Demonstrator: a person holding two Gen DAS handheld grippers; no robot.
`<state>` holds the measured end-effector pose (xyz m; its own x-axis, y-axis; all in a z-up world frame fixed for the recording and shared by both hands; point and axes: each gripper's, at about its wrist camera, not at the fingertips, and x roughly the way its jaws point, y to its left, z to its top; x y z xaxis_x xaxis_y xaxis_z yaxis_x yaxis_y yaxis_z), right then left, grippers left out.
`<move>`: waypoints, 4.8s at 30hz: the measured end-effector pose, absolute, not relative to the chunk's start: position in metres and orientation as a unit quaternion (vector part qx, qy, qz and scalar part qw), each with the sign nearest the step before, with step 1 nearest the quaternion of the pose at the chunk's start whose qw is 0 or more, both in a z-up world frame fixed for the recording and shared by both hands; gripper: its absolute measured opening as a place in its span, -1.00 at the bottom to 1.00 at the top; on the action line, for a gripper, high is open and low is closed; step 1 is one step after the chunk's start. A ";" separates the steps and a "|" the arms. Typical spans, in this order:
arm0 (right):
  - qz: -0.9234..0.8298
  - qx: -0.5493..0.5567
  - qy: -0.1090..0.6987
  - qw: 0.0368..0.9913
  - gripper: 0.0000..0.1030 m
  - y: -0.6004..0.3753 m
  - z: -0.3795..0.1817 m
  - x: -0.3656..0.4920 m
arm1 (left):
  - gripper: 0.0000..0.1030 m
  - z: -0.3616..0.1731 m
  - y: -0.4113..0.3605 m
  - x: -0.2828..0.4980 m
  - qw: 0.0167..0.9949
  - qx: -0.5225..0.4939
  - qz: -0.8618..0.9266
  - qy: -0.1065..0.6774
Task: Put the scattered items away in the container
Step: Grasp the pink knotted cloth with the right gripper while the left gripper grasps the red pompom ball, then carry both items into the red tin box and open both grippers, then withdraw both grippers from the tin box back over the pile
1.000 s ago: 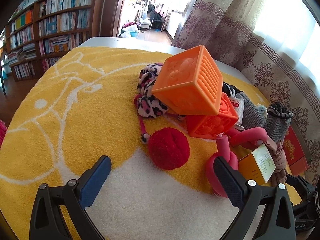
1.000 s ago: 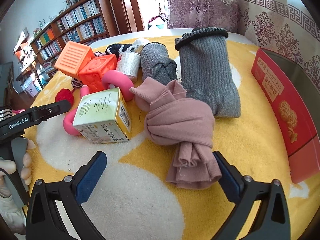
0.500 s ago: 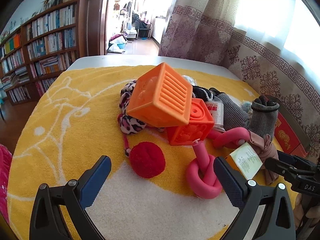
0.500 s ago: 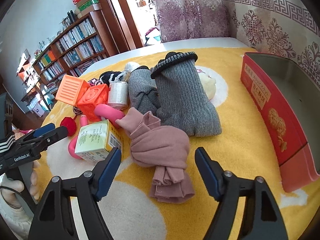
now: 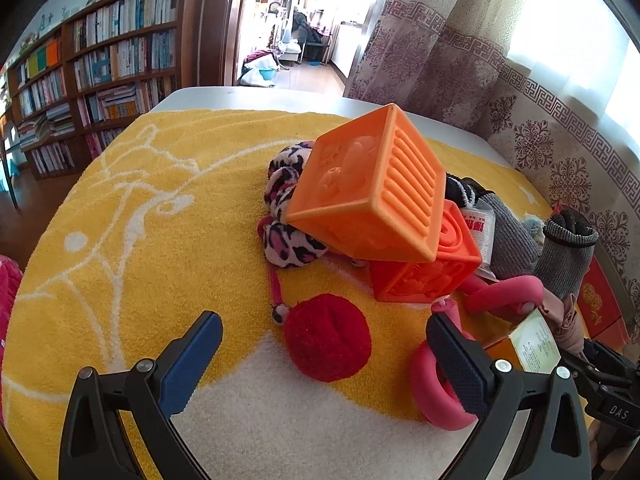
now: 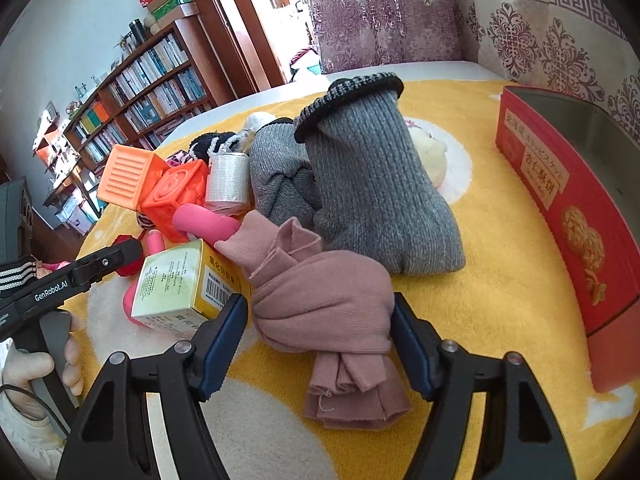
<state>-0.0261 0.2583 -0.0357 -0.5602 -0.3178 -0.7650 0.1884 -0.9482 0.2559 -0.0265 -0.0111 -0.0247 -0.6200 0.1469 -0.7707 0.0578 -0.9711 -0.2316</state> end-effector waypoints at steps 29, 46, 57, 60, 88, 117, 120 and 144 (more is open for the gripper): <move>-0.892 0.414 -0.098 0.152 0.28 0.276 -0.029 -0.009 | -0.26 -0.007 0.003 -0.010 0.013 -0.390 0.918 -0.068; -0.911 0.371 -0.111 0.142 0.28 0.298 -0.006 0.006 | -0.26 0.014 0.030 0.001 0.021 -0.368 0.928 -0.052; -0.926 0.333 -0.128 0.123 0.28 0.331 0.009 0.022 | -0.26 0.039 0.070 0.005 0.053 -0.346 0.936 -0.032; -0.930 0.323 -0.137 0.111 0.28 0.345 0.013 0.028 | -0.26 0.045 0.084 0.006 0.067 -0.340 0.938 -0.028; -0.945 0.262 -0.183 -0.073 0.28 0.479 0.026 0.040 | -0.26 0.076 0.203 -0.001 0.205 -0.320 0.925 -0.002; -0.952 0.210 -0.163 -0.150 0.52 0.518 0.037 0.036 | 0.67 0.079 0.336 -0.046 0.353 -0.316 0.880 -0.019; -0.951 0.213 -0.166 -0.149 0.52 0.517 0.036 0.036 | 0.67 0.077 0.327 -0.049 0.341 -0.319 0.884 -0.029; -0.952 0.231 -0.160 -0.119 0.55 0.473 0.031 0.034 | 0.67 0.075 0.257 -0.039 0.273 -0.330 0.902 -0.057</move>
<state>0.0341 0.4730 0.0307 -0.8653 0.1531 -0.4772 -0.3003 -0.9207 0.2492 -0.0390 0.2566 0.0753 -0.6324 0.5306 -0.5644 -0.4559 -0.8440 -0.2826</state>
